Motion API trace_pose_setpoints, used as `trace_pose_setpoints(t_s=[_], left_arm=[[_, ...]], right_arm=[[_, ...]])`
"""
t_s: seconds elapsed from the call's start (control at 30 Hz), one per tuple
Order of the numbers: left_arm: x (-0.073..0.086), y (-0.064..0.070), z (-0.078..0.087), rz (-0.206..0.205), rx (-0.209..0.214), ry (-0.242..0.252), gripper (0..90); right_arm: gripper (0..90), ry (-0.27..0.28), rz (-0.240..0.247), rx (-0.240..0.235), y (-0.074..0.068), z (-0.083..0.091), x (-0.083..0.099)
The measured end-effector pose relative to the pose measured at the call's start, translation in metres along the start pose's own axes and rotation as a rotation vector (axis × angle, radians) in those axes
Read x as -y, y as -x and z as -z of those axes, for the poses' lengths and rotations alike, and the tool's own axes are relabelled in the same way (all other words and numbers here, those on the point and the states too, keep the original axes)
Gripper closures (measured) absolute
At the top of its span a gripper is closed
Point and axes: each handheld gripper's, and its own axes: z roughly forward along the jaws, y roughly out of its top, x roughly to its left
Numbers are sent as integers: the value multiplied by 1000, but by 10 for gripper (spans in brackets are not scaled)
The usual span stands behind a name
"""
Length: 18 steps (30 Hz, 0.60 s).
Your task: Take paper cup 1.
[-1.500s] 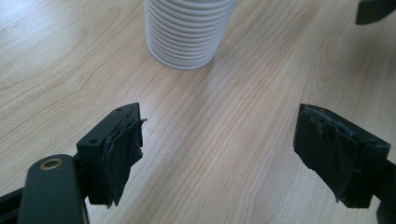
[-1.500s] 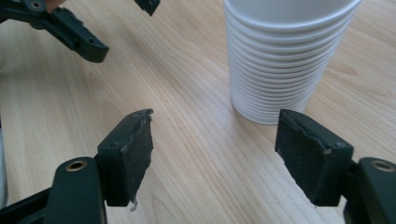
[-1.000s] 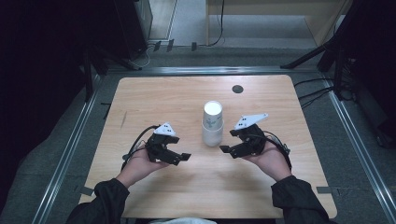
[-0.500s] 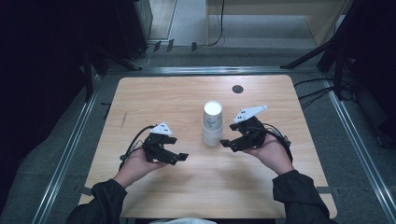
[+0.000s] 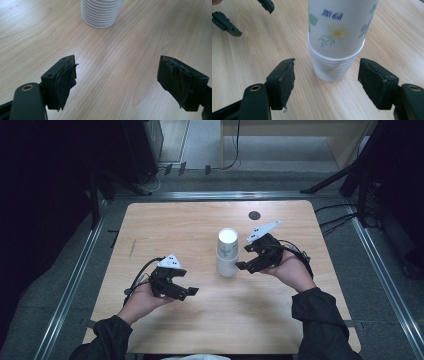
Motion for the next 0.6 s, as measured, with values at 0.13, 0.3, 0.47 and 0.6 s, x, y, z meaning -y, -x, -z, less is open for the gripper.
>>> trace_pose_setpoints(t_s=[0.13,0.3,0.47,0.6], left_arm=[[5,1,3,3,-8,-2,157],[10,3,6,4,-11,-7,157],[15,5,10,12,-15,-5,157],[19,6,13,18,-22,-4,157]], right_arm=[[295,-6,16,1,4,-2,-8],[286,0,22,-7,10,-4,-18],[274,1,31,-17,15,-7,-26],[273,15,41,-19,17,-8,-32]])
